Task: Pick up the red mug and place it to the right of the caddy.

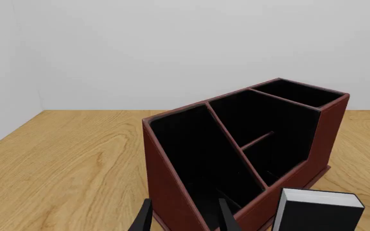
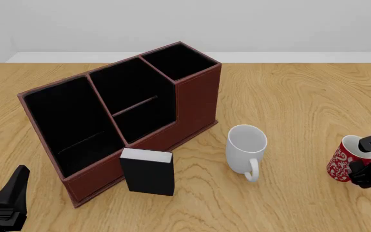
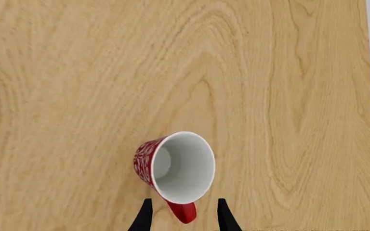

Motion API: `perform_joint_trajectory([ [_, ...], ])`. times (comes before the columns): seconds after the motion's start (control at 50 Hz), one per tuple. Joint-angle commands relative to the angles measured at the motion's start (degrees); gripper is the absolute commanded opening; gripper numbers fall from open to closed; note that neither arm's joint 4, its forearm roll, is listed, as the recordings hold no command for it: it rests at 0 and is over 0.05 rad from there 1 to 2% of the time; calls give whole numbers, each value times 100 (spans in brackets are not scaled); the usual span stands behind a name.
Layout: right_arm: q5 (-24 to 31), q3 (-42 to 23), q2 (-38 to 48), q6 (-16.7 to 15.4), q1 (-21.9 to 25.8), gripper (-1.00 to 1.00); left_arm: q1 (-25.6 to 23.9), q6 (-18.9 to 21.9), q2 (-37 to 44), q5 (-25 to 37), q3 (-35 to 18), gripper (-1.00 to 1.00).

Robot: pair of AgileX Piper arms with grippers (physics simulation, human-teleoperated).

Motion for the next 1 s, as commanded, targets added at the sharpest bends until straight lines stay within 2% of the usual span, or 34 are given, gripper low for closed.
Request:
perform_joint_trajectory([
  [0.02,-147,66,146,-31,-80,100,0,0,0,0,0,100],
  [0.88,-471,191,491,-93,-131,100,0,0,0,0,0,100],
  [0.9,-497,203,489,-134,-150,-100,0,0,0,0,0,100],
  [1.0,-486,153,478,-144,-214,-100,0,0,0,0,0,100],
])
